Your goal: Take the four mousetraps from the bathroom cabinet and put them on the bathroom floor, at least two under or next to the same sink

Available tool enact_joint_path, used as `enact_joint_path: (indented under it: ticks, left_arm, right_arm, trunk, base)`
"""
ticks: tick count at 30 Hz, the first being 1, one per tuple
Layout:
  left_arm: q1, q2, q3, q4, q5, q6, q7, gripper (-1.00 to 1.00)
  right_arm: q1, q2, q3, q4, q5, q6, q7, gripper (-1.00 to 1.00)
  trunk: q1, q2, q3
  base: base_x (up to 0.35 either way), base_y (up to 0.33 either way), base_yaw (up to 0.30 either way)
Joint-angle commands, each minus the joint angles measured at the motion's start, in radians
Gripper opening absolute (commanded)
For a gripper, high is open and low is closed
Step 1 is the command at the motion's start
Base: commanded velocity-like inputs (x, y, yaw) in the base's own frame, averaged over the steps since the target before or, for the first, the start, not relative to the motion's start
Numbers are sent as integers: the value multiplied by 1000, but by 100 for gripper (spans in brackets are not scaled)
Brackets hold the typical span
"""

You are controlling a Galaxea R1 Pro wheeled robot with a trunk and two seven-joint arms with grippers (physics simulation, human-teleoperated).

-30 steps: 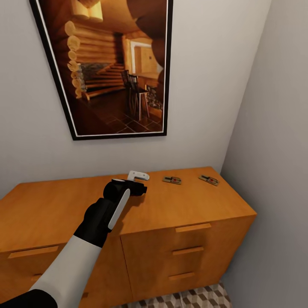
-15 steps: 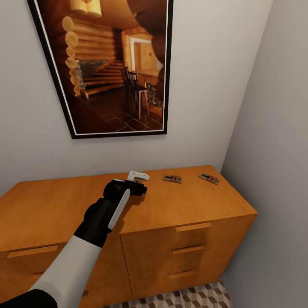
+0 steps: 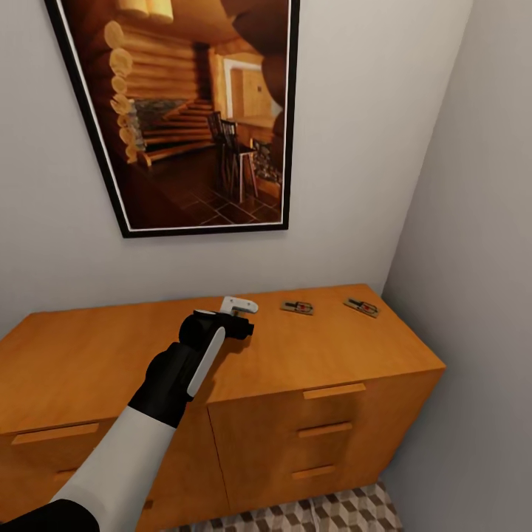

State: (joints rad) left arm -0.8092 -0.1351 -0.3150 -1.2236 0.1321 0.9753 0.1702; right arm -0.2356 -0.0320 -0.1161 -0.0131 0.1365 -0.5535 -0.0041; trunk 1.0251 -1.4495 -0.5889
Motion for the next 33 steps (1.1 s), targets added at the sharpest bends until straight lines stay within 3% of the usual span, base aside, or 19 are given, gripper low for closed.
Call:
enact_joint_path:
  ticks: [1, 33]
  left_arm:
    - [-1, 0, -1, 1, 11, 3, 10, 100]
    - [-1, 0, -1, 9, 11, 3, 9, 100]
  right_arm:
    - [-1, 0, -8, 1, 6, -3, 4, -100]
    - [-1, 0, -9, 1, 6, -3, 4, -100]
  trunk:
    - [0, -1, -2]
    - [0, -1, -22]
  base:
    - [0, 0, 0]
    - [0, 0, 0]
